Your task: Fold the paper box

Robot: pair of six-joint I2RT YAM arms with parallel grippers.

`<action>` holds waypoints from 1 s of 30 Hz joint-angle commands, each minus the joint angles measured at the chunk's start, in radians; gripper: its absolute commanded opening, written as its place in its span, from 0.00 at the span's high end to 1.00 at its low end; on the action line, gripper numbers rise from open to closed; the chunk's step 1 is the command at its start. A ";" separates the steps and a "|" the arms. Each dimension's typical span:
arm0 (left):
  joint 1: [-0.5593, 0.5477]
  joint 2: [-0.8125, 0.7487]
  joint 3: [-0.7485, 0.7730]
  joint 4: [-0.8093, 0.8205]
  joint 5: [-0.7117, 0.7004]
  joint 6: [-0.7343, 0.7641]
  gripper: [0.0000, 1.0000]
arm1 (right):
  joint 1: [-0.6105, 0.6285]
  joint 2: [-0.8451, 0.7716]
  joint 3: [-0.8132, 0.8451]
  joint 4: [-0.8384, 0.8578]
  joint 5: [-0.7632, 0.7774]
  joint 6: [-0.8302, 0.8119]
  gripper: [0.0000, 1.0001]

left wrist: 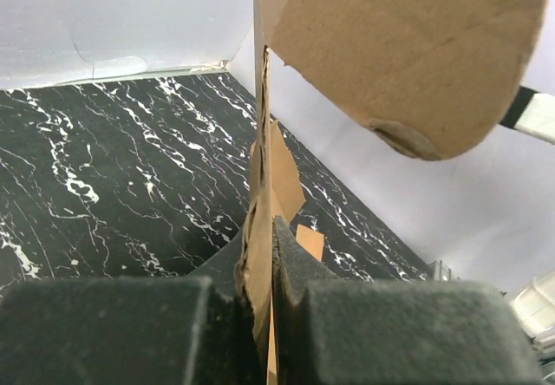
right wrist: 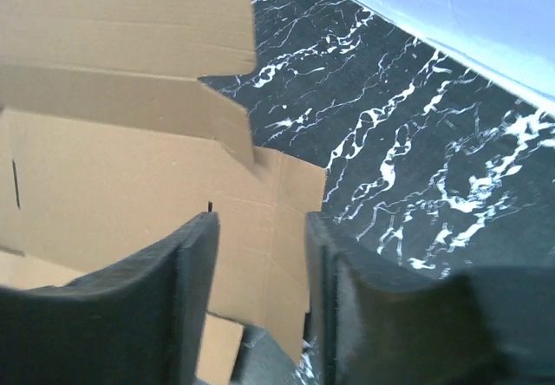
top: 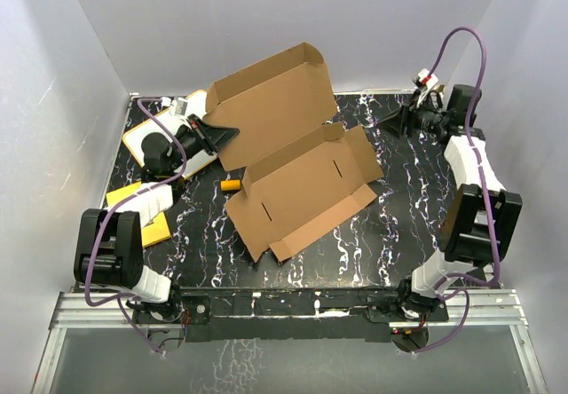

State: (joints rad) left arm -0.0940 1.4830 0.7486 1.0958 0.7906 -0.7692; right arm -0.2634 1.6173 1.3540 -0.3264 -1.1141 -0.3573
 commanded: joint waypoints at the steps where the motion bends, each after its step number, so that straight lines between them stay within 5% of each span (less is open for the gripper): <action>1: -0.004 -0.023 -0.022 0.130 0.055 0.063 1.00 | 0.030 0.065 -0.090 0.661 -0.004 0.334 0.58; 13: -0.003 0.043 -0.038 0.443 0.131 -0.105 1.00 | 0.086 0.323 0.104 0.547 -0.114 0.157 0.55; 21: -0.002 0.055 -0.028 0.464 0.125 -0.123 1.00 | 0.107 0.241 0.032 0.511 -0.263 0.082 0.51; 30: -0.001 0.060 -0.017 0.483 0.137 -0.122 1.00 | 0.141 0.222 0.079 0.085 -0.280 -0.268 0.44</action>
State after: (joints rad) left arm -0.0940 1.5528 0.6937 1.4910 0.9173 -0.8875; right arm -0.1463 1.8809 1.3872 -0.0616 -1.3384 -0.3992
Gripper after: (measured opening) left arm 0.014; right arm 0.529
